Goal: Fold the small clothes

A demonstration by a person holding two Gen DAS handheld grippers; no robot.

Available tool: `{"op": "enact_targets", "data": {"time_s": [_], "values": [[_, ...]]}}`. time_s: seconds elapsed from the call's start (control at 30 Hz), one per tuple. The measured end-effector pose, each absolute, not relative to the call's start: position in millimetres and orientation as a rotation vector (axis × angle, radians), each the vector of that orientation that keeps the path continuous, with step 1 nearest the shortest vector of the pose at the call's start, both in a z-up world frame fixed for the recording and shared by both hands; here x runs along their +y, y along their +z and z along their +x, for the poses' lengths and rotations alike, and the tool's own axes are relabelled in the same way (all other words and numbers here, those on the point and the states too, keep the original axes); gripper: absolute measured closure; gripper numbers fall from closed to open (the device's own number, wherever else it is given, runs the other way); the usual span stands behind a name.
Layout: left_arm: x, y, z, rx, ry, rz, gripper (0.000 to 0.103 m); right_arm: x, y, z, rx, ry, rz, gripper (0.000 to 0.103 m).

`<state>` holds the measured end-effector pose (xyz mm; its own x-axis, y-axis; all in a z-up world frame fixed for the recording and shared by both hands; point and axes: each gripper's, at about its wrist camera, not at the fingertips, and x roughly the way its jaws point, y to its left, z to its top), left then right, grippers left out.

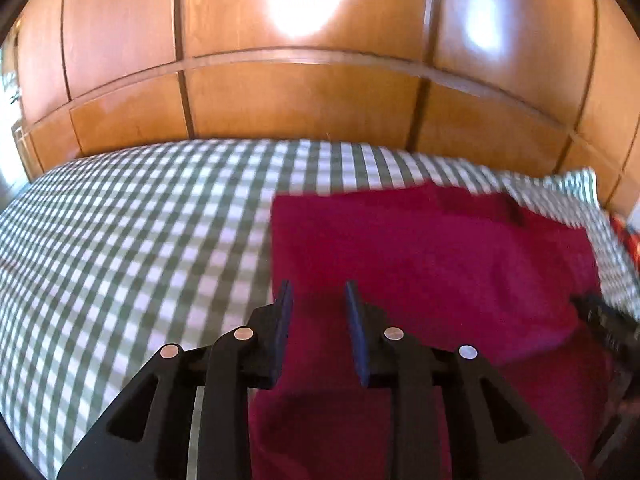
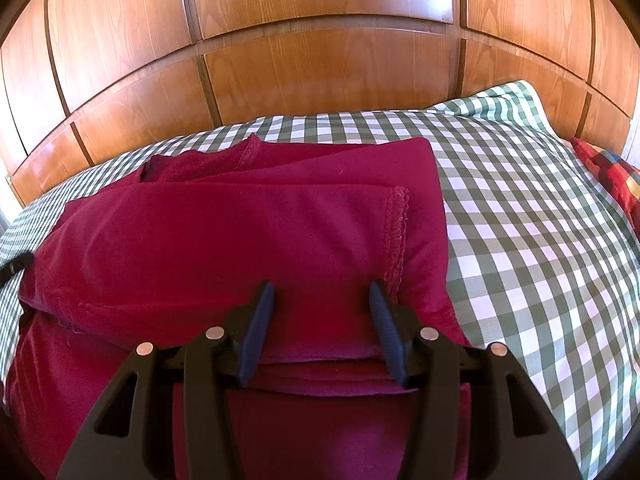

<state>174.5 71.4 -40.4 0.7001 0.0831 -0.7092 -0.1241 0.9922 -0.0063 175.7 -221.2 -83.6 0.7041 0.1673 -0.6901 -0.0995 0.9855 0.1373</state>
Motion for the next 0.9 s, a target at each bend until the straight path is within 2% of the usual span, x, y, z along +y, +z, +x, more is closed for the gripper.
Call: {"op": "enact_targets", "data": {"time_s": [0.1, 0.33, 0.4, 0.43, 0.47, 0.8, 0.87, 0.9], "values": [[64, -67, 178, 0.858, 0.135, -0.006, 0.077, -221, -84, 176, 0.775, 0.146, 0.085, 0.053], [75, -37, 150, 0.792, 0.115, -0.095, 0.077, -222, -84, 176, 0.776, 0.146, 0.078, 0.053], [78, -28, 138, 0.773, 0.114, -0.101, 0.07, -221, -84, 176, 0.776, 0.144, 0.076, 0.053], [80, -24, 132, 0.765, 0.112, -0.106, 0.064, -221, -84, 176, 0.775, 0.143, 0.074, 0.053], [81, -21, 126, 0.756, 0.109, -0.111, 0.063, -221, -84, 176, 0.775, 0.142, 0.072, 0.053], [90, -7, 74, 0.737, 0.112, -0.138, 0.062, -217, -82, 177, 0.791, 0.125, 0.04, 0.053], [91, -6, 67, 0.737, 0.112, -0.135, 0.062, -212, -77, 177, 0.804, 0.108, 0.002, 0.05], [91, -5, 62, 0.734, 0.115, -0.132, 0.062, -211, -76, 176, 0.808, 0.105, -0.007, 0.045]]}}
